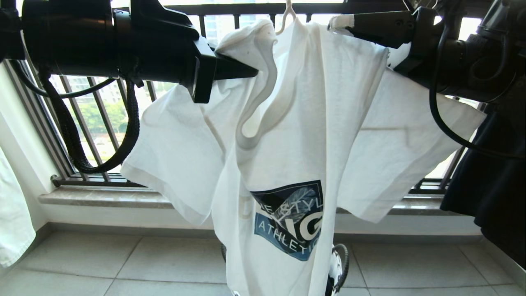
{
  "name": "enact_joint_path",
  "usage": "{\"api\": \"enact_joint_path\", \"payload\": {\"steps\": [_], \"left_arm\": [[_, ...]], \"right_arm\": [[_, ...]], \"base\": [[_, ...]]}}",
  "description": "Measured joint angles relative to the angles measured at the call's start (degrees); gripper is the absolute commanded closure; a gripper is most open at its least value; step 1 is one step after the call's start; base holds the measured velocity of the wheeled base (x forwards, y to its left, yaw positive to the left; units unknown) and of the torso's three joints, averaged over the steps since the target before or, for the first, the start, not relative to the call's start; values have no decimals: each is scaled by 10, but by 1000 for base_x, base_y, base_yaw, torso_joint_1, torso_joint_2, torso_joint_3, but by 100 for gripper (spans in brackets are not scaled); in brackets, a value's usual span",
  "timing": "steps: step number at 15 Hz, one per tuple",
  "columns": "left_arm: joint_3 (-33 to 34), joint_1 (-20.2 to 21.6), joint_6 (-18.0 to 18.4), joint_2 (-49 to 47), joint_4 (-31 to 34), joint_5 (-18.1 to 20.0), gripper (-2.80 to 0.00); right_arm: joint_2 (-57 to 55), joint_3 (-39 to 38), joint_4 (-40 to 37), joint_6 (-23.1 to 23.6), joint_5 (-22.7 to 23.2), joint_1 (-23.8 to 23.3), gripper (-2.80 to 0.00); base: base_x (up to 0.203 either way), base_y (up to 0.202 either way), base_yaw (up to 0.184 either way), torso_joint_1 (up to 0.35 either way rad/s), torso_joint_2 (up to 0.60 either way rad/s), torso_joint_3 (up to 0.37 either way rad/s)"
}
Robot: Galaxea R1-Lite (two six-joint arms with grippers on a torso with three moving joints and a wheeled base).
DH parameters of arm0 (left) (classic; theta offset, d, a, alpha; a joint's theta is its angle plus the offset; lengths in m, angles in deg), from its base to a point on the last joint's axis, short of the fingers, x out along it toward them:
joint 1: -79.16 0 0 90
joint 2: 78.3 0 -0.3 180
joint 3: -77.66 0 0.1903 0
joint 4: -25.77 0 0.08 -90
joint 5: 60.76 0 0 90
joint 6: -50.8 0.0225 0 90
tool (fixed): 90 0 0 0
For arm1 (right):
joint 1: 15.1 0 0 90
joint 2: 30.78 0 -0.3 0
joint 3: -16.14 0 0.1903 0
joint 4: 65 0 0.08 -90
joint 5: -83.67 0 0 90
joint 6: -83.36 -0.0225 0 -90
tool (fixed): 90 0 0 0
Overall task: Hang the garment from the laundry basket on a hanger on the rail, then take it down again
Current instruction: Hang the clothes rack on the clothesline
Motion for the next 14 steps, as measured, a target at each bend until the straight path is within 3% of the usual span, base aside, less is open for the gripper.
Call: {"api": "enact_joint_path", "payload": {"steps": [14], "left_arm": [[16,35,-18,23,-7,-1,0]], "right_arm": [[31,3,-1,-3,-2,-68,-280]], "base": [[0,0,0,0,0,0]]}}
